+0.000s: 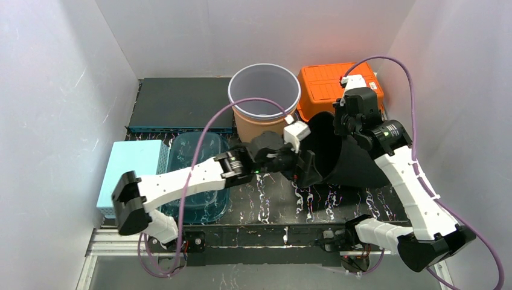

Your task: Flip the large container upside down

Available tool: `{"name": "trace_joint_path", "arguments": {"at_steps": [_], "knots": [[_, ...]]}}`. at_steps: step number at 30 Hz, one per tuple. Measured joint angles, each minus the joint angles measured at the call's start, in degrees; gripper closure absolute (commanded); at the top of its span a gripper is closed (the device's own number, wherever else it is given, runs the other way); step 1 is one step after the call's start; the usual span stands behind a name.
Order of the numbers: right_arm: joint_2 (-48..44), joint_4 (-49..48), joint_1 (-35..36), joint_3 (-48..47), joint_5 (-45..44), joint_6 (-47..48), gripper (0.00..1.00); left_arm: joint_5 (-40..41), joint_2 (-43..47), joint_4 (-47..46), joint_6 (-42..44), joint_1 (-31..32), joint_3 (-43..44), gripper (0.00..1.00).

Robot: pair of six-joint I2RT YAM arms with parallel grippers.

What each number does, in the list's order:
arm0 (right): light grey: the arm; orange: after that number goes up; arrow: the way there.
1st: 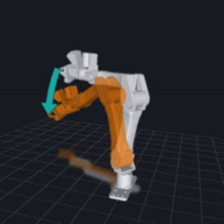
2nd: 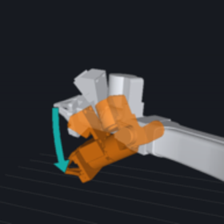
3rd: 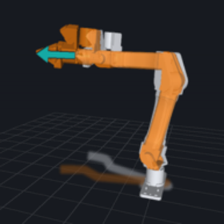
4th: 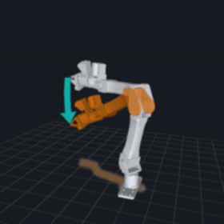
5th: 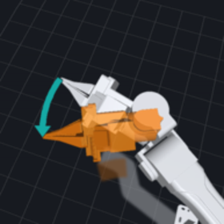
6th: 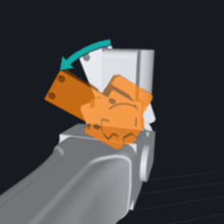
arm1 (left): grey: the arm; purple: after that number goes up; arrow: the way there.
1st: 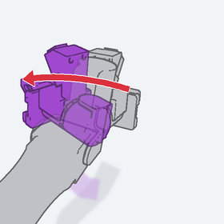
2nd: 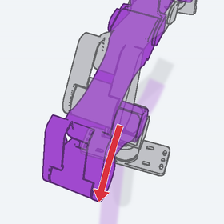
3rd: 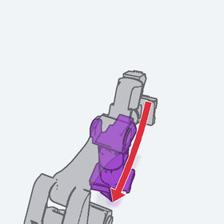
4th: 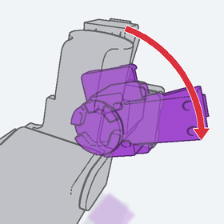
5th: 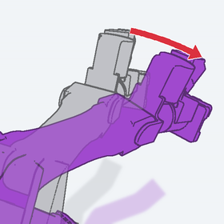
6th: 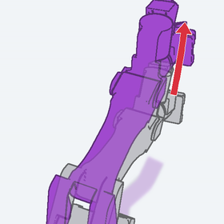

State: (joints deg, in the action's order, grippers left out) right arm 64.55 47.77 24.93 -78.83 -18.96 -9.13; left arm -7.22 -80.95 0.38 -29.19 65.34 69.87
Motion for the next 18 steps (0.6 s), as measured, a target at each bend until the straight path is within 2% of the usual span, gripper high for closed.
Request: {"name": "trace_joint_path", "arguments": {"at_steps": [8,12,16,18], "knots": [[0.6,-0.7,0.3,0.4,2.0,-1.1,0.99,-2.7,-12.5,-3.3,4.1,3.6,7.9,0.15],[0.5,-1.3,0.3,1.0,3.1,-1.4,0.99,-3.3,-14.7,-4.7,4.8,3.7,10.3,0.33],[0.3,-1.7,0.3,1.5,4.2,-2.1,0.99,-3.0,-15.0,-5.2,5.1,3.6,11.1,0.61],[0.2,-1.8,0.3,1.7,4.8,-2.4,0.99,-2.4,-15.0,-5.2,5.1,3.6,11.1,0.68]]}}
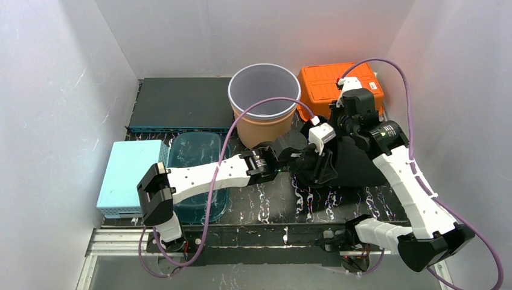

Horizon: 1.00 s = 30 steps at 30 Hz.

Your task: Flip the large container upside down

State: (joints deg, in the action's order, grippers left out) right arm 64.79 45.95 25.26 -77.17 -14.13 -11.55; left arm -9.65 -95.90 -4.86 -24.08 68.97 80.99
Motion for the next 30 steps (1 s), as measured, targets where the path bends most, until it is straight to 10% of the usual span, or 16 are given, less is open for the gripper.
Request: {"name": "trace_joint_path", "arguments": {"at_steps": [4,8,11,25,30], "knots": [[0.0,-0.1,0.0,0.2,1.5,-0.5,0.99,1.6,0.0,-0.3,-0.2,0.0,-0.9,0.7],[0.2,-0.3,0.0,0.4,2.5,-1.4,0.99,2.2,0.1,-0.9,-0.3,0.1,-1.8,0.44],[0.4,-0.8,0.0,0.6,3.4,-2.1,0.99,2.6,0.1,-0.6,-0.4,0.1,-1.9,0.44],[1.7,-2.2,0.0,1.1,7.0,-5.0,0.99,2.9,-0.5,-0.3,-1.1,0.4,-0.7,0.9],[1.7,-2.4,0.0,1.2,7.9,-6.1,0.71,3.5,0.9,-1.7,-1.9,0.5,-3.3,1.0]]}}
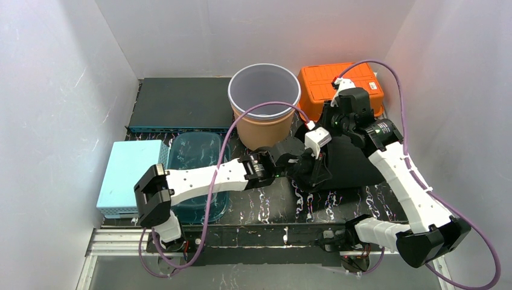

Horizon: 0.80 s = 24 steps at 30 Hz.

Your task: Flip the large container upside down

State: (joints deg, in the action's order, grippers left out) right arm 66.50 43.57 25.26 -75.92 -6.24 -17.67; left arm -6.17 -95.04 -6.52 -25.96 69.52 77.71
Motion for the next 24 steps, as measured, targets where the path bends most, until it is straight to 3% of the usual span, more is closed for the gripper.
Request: {"name": "trace_joint_path", "arguments": {"at_steps": [2,11,17,24], "knots": [[0.0,-0.9,0.0,0.1,1.7,-1.6,0.6,0.3,1.0,-0.1,-0.3,0.0,-1.7,1.0],[1.3,2.6,0.1,0.3,6.5,-7.8,0.34,3.3,8.5,1.9,-0.5,-0.2,-14.2,1.0],[1.6,7.0,0.2,-1.1,1.8,-6.0,0.33,6.4,18.8,3.8,-1.5,-0.3,-22.4,1.0],[1.4,6.7,0.2,-1.2,7.0,-4.7,0.39,8.6,26.8,6.9,-3.3,-0.3,-28.2,0.97]]}}
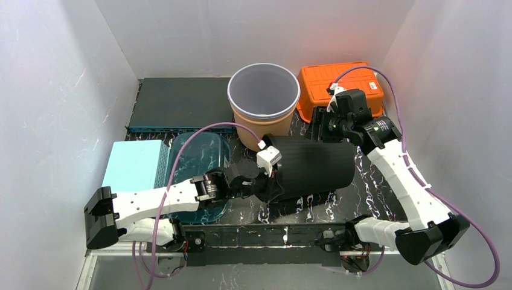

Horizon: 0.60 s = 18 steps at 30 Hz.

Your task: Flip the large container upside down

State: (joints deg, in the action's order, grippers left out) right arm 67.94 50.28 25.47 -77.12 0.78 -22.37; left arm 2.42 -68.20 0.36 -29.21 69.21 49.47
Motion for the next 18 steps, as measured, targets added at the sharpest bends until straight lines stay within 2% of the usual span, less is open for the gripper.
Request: {"name": "trace_joint_path", "arguments": {"at_steps": [7,18], "knots": [[-1.4,-7.6,0.7,2.2,12.0,-3.4,0.42,0.0,0.6,0.4,-0.1,0.0,-1.3,0.97],[-2.5,-8.9,2.0,3.8,10.9,-5.2,0.44,-5.2,-8.7,-5.7,3.3,0.0,2.5,0.97]]}}
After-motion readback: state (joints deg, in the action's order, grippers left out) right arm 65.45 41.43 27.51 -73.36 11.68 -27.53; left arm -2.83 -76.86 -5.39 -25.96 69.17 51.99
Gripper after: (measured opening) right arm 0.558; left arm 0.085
